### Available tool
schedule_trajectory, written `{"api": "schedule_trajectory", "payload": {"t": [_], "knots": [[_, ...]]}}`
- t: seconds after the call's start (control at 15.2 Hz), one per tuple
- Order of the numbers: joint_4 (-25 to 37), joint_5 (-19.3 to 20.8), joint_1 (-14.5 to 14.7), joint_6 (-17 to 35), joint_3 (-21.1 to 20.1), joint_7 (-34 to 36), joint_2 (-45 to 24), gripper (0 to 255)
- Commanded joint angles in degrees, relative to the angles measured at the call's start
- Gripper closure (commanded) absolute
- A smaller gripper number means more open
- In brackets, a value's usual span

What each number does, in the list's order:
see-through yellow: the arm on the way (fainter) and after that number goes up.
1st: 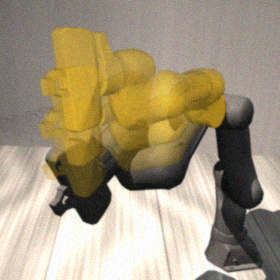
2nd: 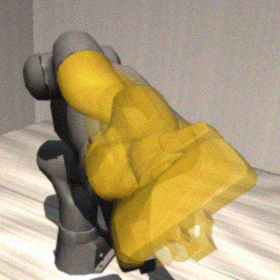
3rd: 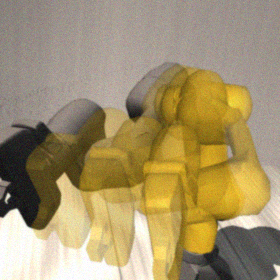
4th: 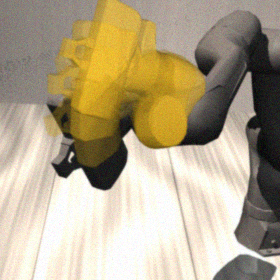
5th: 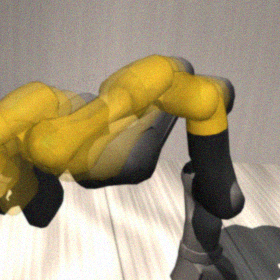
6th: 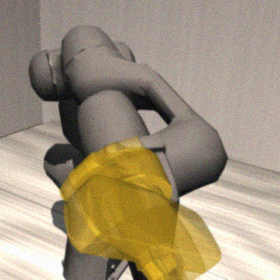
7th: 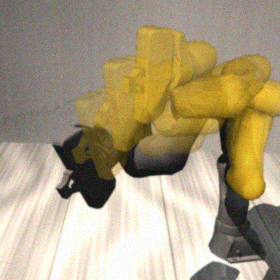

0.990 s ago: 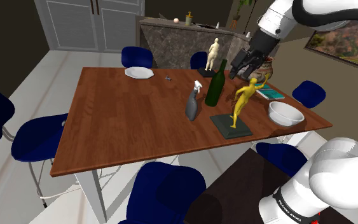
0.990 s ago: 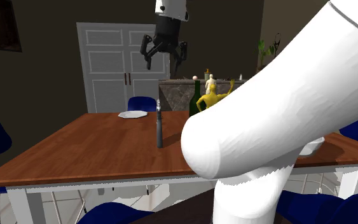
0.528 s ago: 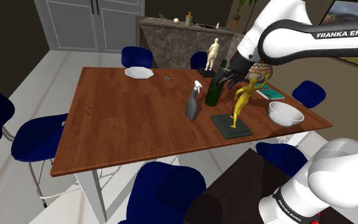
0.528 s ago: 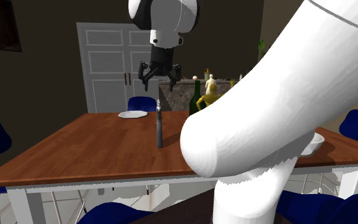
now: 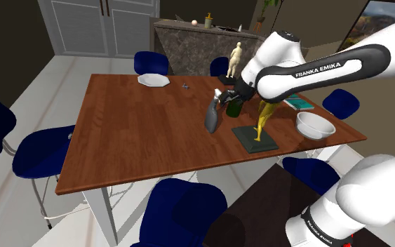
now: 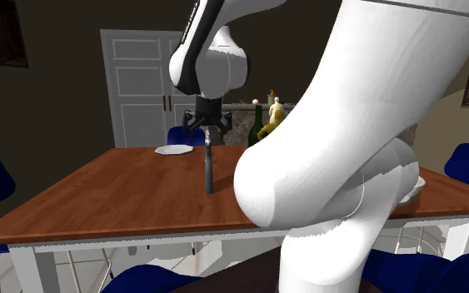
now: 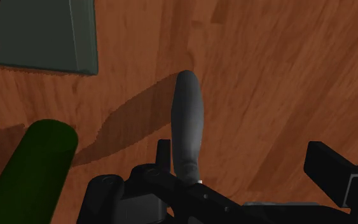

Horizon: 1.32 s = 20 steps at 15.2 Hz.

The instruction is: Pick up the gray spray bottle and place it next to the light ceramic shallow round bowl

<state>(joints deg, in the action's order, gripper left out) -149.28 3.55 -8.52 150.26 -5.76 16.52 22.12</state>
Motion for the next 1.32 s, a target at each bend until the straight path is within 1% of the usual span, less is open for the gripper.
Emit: {"api": "schedule_trajectory", "payload": {"t": [0.0, 0.13, 0.2, 0.26, 0.33, 0.4, 0.46, 0.53, 0.92, 0.99, 1.25], "knots": [[0.1, 3.1, -2.4, 6.2, -1.8, 3.5, -4.7, 0], [1.1, 8.0, -5.8, 11.3, -4.1, 8.5, -9.5, 0], [1.8, 11.5, -7.8, 13.6, -5.5, 11.9, -12.0, 0], [2.8, 16.0, -10.2, 15.6, -7.0, 16.0, -14.5, 0], [4.1, 21.7, -12.7, 17.3, -8.4, 21.1, -17.1, 0], [5.7, 28.6, -14.9, 18.6, -9.5, 27.2, -19.7, 0], [7.6, 36.3, -16.2, 19.5, -9.7, 34.1, -22.4, 0], [8.4, 39.2, -16.1, 19.7, -9.2, 36.7, -23.4, 0], [12.5, 49.9, -14.8, 21.0, -6.4, 45.4, -29.6, 0], [13.7, 52.4, -14.4, 21.3, -5.5, 47.4, -31.2, 0], [13.7, 52.3, -14.2, 21.3, -5.4, 47.4, -31.2, 0]]}}
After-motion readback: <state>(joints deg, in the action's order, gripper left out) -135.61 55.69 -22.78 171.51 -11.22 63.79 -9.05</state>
